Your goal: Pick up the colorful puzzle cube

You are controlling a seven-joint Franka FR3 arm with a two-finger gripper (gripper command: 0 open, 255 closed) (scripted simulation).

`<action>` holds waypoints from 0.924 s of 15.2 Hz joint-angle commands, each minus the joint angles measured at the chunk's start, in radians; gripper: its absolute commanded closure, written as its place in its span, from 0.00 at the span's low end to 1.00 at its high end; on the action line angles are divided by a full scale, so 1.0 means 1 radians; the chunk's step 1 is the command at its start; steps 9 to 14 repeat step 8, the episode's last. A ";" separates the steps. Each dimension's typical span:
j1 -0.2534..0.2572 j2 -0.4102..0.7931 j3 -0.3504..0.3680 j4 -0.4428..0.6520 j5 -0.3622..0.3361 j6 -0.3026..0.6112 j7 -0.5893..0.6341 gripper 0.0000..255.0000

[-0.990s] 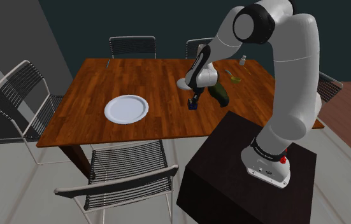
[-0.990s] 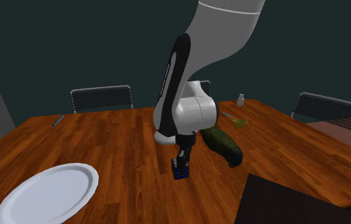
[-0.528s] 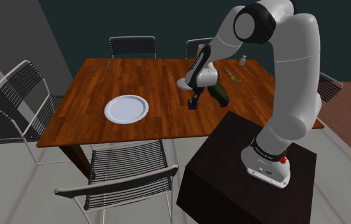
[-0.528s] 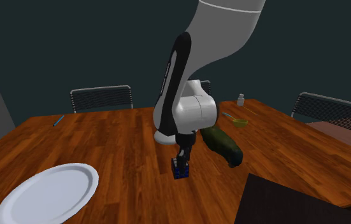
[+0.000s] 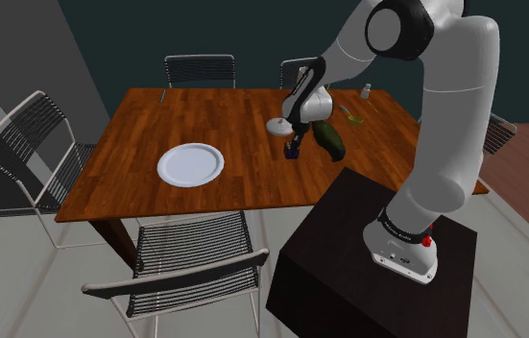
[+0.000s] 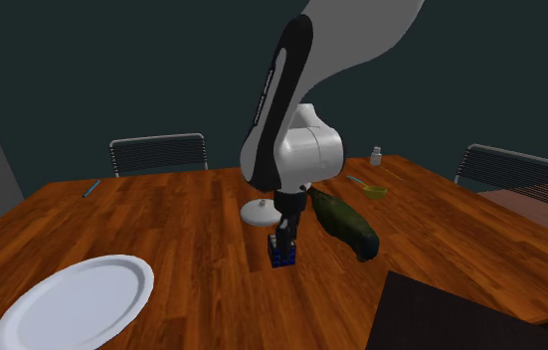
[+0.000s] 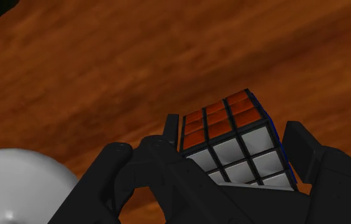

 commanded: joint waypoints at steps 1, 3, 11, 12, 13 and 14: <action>0.012 -0.028 -0.016 -0.008 -0.017 -0.020 0.012 1.00; 0.023 -0.055 -0.031 -0.013 -0.035 -0.041 0.025 1.00; 0.039 -0.097 -0.052 -0.019 -0.066 -0.075 0.047 1.00; 0.039 -0.097 -0.052 -0.019 -0.066 -0.075 0.047 1.00; 0.039 -0.097 -0.052 -0.019 -0.066 -0.075 0.047 1.00; 0.039 -0.097 -0.052 -0.019 -0.066 -0.075 0.047 1.00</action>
